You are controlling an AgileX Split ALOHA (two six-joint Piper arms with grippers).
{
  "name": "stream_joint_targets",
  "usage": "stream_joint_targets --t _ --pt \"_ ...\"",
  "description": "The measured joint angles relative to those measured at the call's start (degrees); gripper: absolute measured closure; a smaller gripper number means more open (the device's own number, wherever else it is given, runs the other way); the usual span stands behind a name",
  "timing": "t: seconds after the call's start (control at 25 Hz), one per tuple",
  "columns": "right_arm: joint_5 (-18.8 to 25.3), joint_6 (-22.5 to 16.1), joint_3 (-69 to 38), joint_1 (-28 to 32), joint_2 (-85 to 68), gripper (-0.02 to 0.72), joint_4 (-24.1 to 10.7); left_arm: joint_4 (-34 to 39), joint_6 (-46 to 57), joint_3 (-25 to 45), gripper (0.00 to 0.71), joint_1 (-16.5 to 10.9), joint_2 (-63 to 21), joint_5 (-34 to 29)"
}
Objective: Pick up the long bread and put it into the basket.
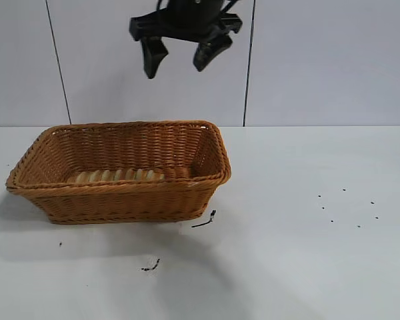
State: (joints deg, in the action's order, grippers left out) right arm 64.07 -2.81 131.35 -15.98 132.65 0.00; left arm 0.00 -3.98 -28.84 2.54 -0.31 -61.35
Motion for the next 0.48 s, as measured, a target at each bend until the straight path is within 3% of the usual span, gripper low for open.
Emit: stream_joint_targets --t 0.28,0.48 --pt "2.60 0.00 0.00 10.42 0.00 0.104 -0.65 0.00 0.00 0.00 0.014 0.00 0.00 0.00" --pt "4.89 0.00 0.00 14.22 -0.21 0.104 -0.56 0.00 0.00 0.00 0.014 0.00 0.00 0.00"
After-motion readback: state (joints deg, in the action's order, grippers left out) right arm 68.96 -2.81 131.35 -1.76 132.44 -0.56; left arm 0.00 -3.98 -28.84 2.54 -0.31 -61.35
